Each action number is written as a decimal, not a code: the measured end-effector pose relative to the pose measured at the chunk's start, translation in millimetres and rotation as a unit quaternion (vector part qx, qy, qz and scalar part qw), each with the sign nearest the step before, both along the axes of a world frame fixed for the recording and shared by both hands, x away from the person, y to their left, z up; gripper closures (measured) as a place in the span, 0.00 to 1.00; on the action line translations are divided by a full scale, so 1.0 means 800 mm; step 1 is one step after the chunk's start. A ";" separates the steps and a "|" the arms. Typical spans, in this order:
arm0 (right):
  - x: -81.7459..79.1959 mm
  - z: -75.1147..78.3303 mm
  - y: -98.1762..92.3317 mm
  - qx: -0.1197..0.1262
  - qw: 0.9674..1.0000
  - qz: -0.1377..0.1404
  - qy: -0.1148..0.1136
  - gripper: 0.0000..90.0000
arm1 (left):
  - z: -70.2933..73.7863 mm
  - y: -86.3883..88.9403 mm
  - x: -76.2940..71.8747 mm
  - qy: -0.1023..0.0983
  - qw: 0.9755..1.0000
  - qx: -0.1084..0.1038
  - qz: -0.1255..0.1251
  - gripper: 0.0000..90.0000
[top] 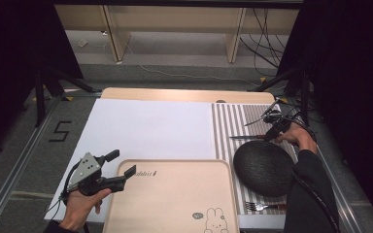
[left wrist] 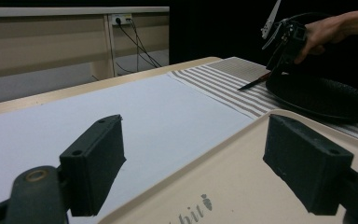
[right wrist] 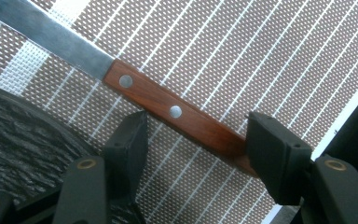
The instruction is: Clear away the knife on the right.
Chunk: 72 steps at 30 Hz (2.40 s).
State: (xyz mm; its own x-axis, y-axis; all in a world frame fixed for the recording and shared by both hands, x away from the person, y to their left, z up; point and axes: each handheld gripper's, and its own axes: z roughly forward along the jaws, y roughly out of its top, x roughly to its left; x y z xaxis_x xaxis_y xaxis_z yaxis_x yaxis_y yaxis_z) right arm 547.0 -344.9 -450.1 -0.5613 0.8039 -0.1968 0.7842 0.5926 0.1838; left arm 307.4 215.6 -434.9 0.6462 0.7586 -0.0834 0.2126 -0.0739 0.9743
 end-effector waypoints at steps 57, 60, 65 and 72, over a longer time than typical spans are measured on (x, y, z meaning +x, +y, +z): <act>0.001 0.000 0.015 -0.044 0.996 0.077 -0.001 0.54 | 0.000 0.001 -0.001 -0.002 1.000 0.000 0.002 0.22; 0.001 0.000 0.015 -0.044 0.996 0.083 -0.001 0.54 | 0.000 0.001 -0.001 -0.002 1.000 0.000 0.002 0.22; 0.001 0.000 0.013 -0.039 0.996 0.083 -0.006 0.53 | 0.000 0.001 -0.002 -0.002 1.000 0.001 0.002 0.22; 0.000 -0.001 0.012 -0.035 0.996 0.080 -0.009 0.53 | -0.001 0.001 -0.001 -0.005 1.000 -0.003 0.000 0.22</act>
State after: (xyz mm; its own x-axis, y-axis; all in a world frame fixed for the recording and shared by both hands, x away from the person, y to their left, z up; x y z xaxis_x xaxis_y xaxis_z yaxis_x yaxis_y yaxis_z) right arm 546.9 -335.2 -450.6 -0.6768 0.6884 -0.2607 0.6760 0.7215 0.1499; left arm 306.5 216.3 -435.4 0.6474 0.7577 -0.0819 0.2030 -0.0679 0.9768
